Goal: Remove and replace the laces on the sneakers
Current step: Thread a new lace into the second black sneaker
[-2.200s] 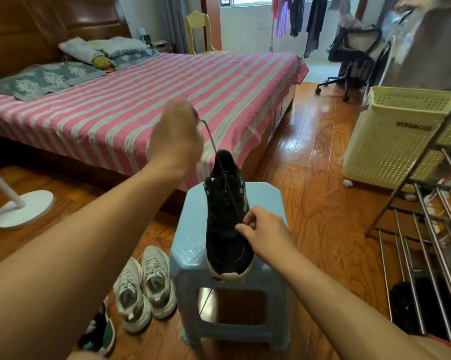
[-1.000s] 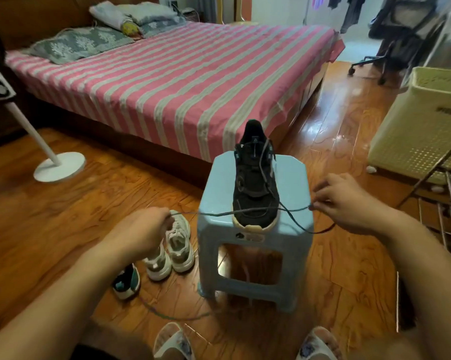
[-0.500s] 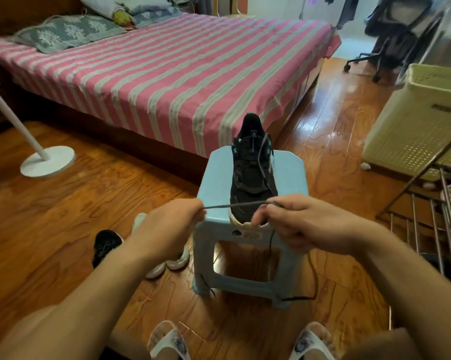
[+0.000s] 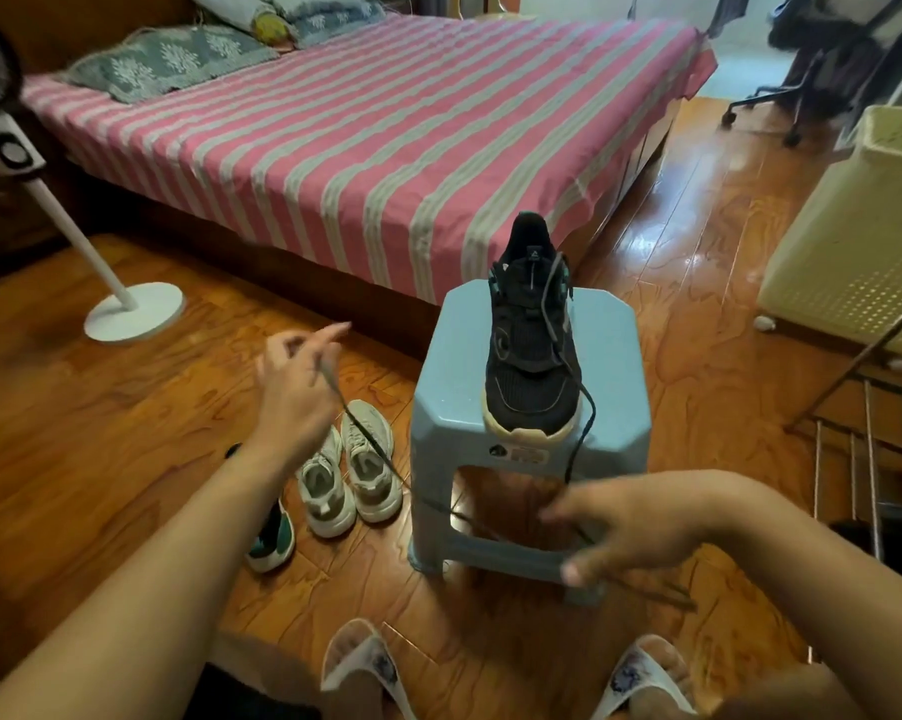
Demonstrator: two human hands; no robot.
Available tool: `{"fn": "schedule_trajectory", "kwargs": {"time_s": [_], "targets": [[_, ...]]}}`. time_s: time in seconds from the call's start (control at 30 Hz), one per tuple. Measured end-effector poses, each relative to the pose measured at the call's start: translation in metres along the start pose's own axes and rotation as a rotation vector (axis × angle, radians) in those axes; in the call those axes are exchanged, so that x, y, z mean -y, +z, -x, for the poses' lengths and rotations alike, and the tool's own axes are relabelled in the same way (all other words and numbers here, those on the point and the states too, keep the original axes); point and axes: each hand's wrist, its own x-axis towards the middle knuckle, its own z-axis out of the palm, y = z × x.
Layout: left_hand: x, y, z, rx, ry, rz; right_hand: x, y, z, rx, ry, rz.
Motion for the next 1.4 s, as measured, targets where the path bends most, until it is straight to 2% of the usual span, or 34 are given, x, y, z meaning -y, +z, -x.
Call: {"fn": "schedule_trajectory", "kwargs": {"time_s": [0.07,0.1,0.13,0.2,0.27,0.33,0.47,0.53,0.6,0.67,0.7,0.73,0.77,0.8,0.83,0.87,0.9,0.93,1.1,1.13,1.23,1.3,1.33,1.4], "targets": [[-0.045,-0.005,0.026,-0.071,0.325,-0.002,0.02,-0.011,0.003,-0.291,-0.171,-0.505],[-0.067,-0.006,0.04,-0.083,0.501,-0.01,0.03,-0.015,0.002,-0.296,-0.267,-0.842],[-0.086,-0.004,0.056,-0.073,0.673,-0.049,0.04,-0.018,0.002,-0.209,-0.402,-1.139],[-0.097,0.011,0.08,-0.07,0.993,-0.18,0.054,-0.019,-0.001,-0.131,-0.579,-1.454],[-0.094,0.024,0.085,-0.051,1.08,-0.241,0.057,-0.02,-0.003,-0.272,-0.515,-1.586],[-0.092,0.03,0.083,-0.018,1.074,-0.221,0.053,-0.023,-0.007,-0.443,-0.378,-1.702],[-0.09,0.039,0.084,0.279,1.102,-0.164,0.032,-0.044,-0.01,-0.695,-0.343,-1.893],[-0.092,0.04,0.083,0.414,1.069,-0.085,0.024,-0.054,-0.006,-0.772,-0.305,-1.915],[-0.098,0.036,0.083,0.536,1.035,0.017,0.016,-0.059,-0.001,-0.852,-0.244,-1.825],[-0.102,0.029,0.083,0.709,0.962,0.054,0.017,-0.061,0.002,-0.8,-0.193,-1.708],[-0.103,0.026,0.084,0.738,0.886,0.083,0.021,-0.06,0.003,-0.744,-0.178,-1.652],[-0.104,0.023,0.084,0.686,0.758,0.151,0.024,-0.058,0.001,-0.701,-0.174,-1.587],[-0.107,0.021,0.081,0.557,0.565,0.297,0.03,-0.055,0.0,-0.688,-0.171,-1.471],[-0.111,0.019,0.074,0.424,0.296,0.498,0.036,-0.049,-0.002,-0.704,-0.153,-1.256],[-0.113,0.02,0.065,0.372,0.008,0.682,0.04,-0.043,-0.006,-0.732,-0.13,-0.994],[-0.117,0.02,0.057,0.412,-0.226,0.824,0.045,-0.036,-0.012,-0.752,-0.124,-0.748],[-0.12,0.02,0.052,0.475,-0.371,0.93,0.05,-0.029,-0.018,-0.739,-0.122,-0.647],[-0.121,0.022,0.048,0.514,-0.437,0.983,0.054,-0.025,-0.022,-0.703,-0.114,-0.667],[-0.12,0.032,0.043,0.451,-0.432,1.021,0.064,-0.026,-0.031,-0.578,-0.033,-0.844],[-0.12,0.035,0.04,0.446,-0.461,1.054,0.064,-0.027,-0.03,-0.54,-0.022,-0.829],[-0.119,0.047,0.027,0.437,-0.53,1.051,0.06,-0.039,-0.014,-0.382,0.011,-0.58],[-0.118,0.057,0.017,0.433,-0.457,0.865,0.044,-0.055,-0.005,-0.513,0.046,-0.56],[-0.118,0.063,0.014,0.426,-0.417,0.771,0.03,-0.065,-0.003,-0.662,0.068,-0.596],[-0.118,0.073,0.008,0.405,-0.379,0.633,0.003,-0.083,-0.011,-0.965,0.101,-0.504]]}}
